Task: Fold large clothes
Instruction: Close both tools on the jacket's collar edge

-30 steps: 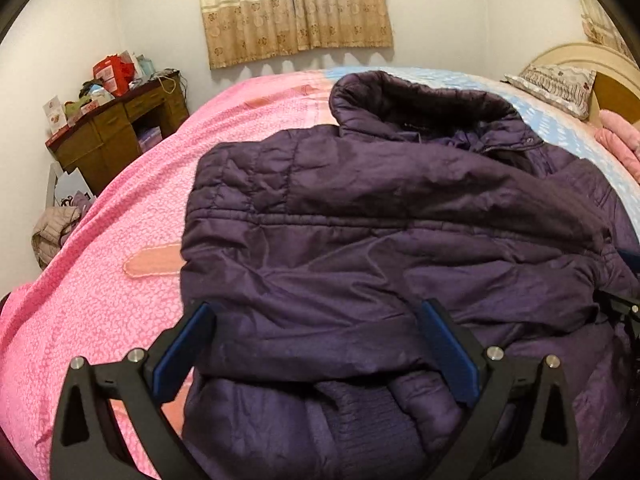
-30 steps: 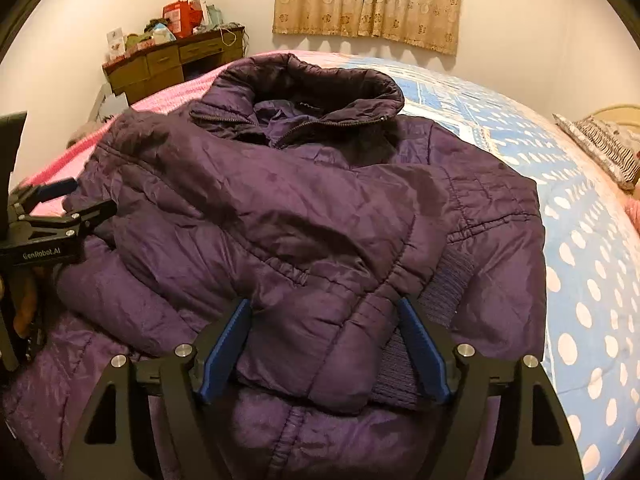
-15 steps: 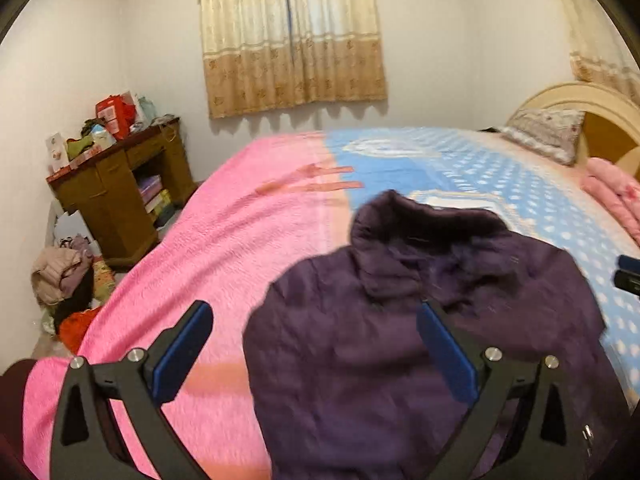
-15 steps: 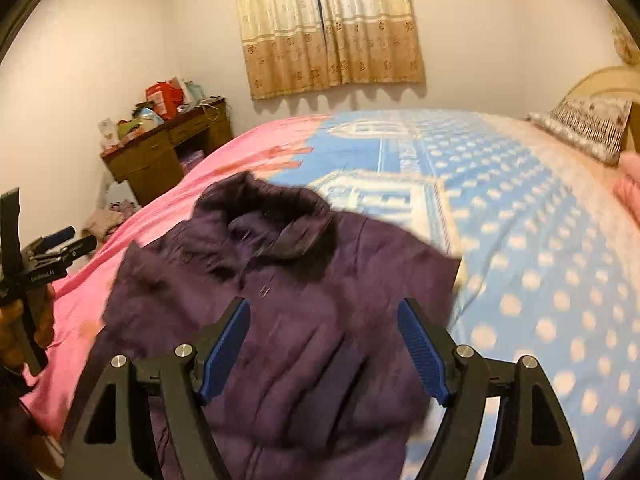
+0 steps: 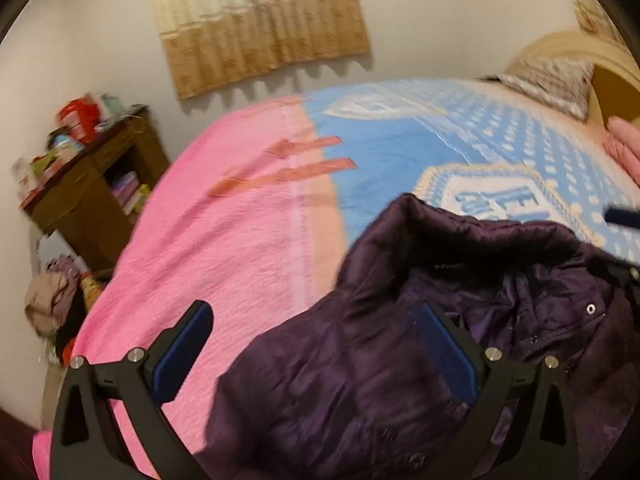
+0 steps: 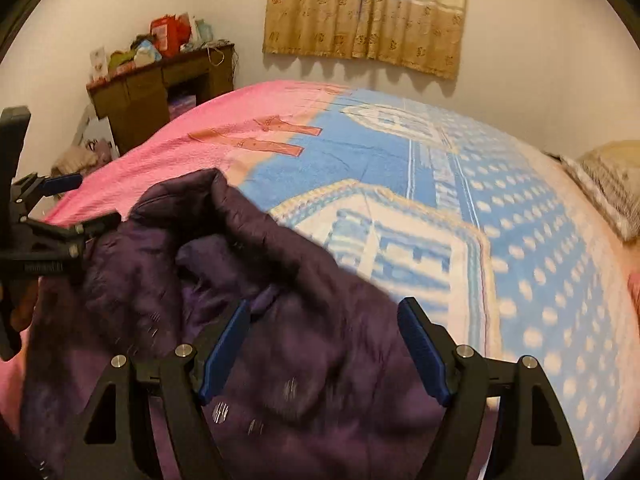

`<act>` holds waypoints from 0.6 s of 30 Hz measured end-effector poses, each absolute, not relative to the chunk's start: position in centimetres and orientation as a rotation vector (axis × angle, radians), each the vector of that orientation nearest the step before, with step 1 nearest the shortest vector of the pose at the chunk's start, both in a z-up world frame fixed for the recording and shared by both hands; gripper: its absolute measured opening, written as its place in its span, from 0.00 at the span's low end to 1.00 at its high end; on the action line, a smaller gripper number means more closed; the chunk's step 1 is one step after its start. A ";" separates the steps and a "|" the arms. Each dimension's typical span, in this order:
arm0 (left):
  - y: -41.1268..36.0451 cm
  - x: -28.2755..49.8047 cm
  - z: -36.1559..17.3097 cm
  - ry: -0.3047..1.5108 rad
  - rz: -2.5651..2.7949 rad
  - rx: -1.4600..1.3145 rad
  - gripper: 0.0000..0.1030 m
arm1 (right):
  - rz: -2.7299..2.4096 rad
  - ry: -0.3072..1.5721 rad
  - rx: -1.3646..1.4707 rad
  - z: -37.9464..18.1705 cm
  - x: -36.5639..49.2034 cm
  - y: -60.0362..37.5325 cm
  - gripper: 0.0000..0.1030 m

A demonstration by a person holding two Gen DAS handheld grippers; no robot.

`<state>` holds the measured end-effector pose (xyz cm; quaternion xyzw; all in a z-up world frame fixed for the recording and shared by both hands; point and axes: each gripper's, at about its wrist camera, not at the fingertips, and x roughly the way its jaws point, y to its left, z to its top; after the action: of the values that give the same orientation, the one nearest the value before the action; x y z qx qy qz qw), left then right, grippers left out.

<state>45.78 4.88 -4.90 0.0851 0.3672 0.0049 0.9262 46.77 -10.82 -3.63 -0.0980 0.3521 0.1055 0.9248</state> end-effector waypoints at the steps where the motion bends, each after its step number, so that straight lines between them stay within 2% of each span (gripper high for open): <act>1: 4.3 46.6 -5.3 0.760 0.007 0.196 1.00 | 0.220 0.734 -0.218 -3.9 47.6 -10.4 0.75; 4: 3.0 48.6 -6.1 0.788 0.011 0.259 1.00 | 0.233 0.766 -0.299 -4.9 49.9 -8.6 0.75; 5: 2.7 49.0 -6.3 0.790 0.020 0.271 0.96 | 0.225 0.767 -0.347 -5.3 50.5 -7.8 0.74; 6: 2.5 49.3 -6.6 0.796 0.019 0.280 0.83 | 0.220 0.771 -0.377 -5.5 50.8 -7.5 0.64; 7: 2.6 49.5 -6.7 0.806 0.009 0.281 0.72 | 0.236 0.794 -0.387 -5.8 51.3 -7.2 0.26; 8: 2.6 49.5 -6.9 0.820 -0.005 0.277 0.44 | 0.237 0.804 -0.375 -5.9 51.5 -7.4 0.10; 9: 2.6 49.3 -7.0 0.830 -0.033 0.267 0.18 | 0.244 0.804 -0.369 -5.9 51.4 -7.5 0.10; 18: 3.2 44.1 -5.4 0.693 -0.112 0.364 0.15 | 0.261 0.759 -0.348 -5.1 48.1 -10.0 0.09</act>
<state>44.14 3.15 -5.43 0.1772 0.3373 -0.0545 0.9229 48.13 -9.99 -5.11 -0.1683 0.3674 0.1264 0.9059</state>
